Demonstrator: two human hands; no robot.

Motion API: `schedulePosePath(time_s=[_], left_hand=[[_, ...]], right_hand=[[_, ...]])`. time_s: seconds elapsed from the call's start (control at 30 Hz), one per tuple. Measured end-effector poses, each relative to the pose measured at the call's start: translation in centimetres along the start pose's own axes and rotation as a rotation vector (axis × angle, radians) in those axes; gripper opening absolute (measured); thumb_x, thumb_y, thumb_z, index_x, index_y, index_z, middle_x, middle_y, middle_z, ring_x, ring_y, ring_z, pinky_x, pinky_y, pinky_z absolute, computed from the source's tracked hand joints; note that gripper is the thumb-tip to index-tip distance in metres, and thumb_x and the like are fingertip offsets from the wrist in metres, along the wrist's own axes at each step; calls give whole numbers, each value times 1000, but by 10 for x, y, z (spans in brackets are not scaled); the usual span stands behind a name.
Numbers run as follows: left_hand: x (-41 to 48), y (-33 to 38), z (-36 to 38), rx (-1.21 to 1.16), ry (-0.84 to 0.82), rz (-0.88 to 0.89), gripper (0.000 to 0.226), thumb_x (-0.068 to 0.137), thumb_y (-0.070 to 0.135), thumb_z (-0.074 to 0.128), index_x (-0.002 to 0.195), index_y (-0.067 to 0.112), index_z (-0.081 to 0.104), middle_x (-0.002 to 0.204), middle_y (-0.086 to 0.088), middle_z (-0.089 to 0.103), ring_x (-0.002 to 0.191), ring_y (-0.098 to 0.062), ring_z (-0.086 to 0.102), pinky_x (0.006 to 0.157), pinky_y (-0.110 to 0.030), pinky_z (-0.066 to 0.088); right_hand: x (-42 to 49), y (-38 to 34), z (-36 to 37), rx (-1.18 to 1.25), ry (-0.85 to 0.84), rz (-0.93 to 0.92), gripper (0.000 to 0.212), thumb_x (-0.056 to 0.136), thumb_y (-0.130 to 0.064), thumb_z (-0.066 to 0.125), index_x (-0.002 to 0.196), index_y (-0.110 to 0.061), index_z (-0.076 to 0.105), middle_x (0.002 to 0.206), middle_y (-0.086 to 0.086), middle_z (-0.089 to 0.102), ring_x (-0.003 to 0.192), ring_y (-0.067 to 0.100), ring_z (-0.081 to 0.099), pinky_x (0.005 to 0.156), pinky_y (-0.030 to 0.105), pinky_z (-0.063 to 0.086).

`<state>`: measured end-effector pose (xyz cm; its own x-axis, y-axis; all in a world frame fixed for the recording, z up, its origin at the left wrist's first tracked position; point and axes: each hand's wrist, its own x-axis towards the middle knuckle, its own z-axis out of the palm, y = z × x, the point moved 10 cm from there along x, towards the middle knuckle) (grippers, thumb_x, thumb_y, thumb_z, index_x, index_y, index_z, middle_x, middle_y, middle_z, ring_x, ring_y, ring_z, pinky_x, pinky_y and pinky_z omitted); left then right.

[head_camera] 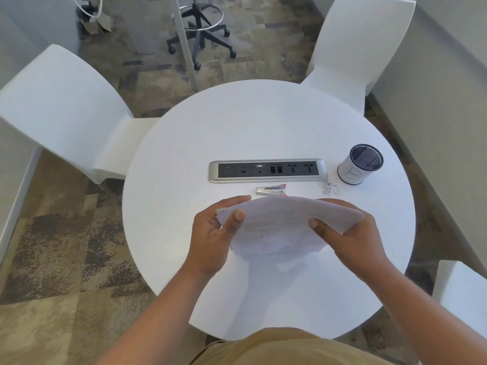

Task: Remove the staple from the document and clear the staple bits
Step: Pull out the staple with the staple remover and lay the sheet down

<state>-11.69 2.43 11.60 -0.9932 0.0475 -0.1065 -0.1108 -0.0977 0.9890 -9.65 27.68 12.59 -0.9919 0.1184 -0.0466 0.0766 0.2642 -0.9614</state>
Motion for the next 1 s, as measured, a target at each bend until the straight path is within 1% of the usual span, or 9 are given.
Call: schedulePosePath(time_s=[0.13,0.2,0.27,0.37,0.6,0.7,0.8,0.9,1.0], left_hand=[[2,3,5,5,14,11,37,82,56,59,92,26,80,101,5,78,98,-8,70,79,-12,50],[3,4,5,7,19,8,35,80,55,62,91,27,79,101,7,77,97,-7,69,79,-12,50],[4,3,7,11,-3,-13,37,69,60,77,92,31,79,101,11,77,97,-5,70,78,-13,51],[5,-4,16,120,-92,-69,33,71,31,89,100,36,76,101,16,77,94,-4,71,77,-17,54],[10,-27,22,293,-112,-65,27,88,7,74,98,31,78,94,12,79,91,-7,73,80,-26,56],[8,-11,21,430,-92,50,23,92,11,69,95,32,77,83,7,76,77,-6,67,70,-27,50],[2,26,29,741,-134,285,37,88,17,51,109,43,66,93,16,75,81,-8,68,69,-26,52],[-6,54,40,979,-189,463,50,75,24,38,110,37,70,99,18,76,87,-9,71,69,-30,58],[-15,61,56,1064,-299,590,44,76,17,46,108,36,71,94,16,76,83,-11,71,63,-30,58]], right_hand=[[-1,-5,-4,76,5,-4,26,75,-41,73,96,-26,75,97,-7,76,89,9,69,70,19,52],[0,-3,-5,73,10,12,14,78,-33,74,92,-33,75,95,-9,76,88,8,68,70,18,52],[1,3,-4,38,-4,19,29,80,-15,79,91,-41,75,97,-13,75,90,5,68,75,21,53],[2,20,-4,-41,-10,52,43,78,-10,80,107,-40,70,113,-10,72,108,9,66,91,34,52],[-8,61,7,10,-29,189,45,81,-5,76,96,-47,70,102,-15,75,102,16,69,89,36,56],[-6,49,-12,-127,83,151,72,73,-13,84,132,-37,49,131,-16,61,116,10,59,94,18,47],[0,-6,-37,-320,245,-48,105,70,-20,86,151,-30,21,156,-8,29,140,8,35,111,28,32],[6,-59,-13,-521,23,-334,72,77,-20,80,137,-38,45,140,-19,51,130,-4,44,107,16,35],[5,-52,22,-533,-329,-322,47,78,-11,68,112,-43,67,111,-28,69,104,-4,63,88,14,47]])
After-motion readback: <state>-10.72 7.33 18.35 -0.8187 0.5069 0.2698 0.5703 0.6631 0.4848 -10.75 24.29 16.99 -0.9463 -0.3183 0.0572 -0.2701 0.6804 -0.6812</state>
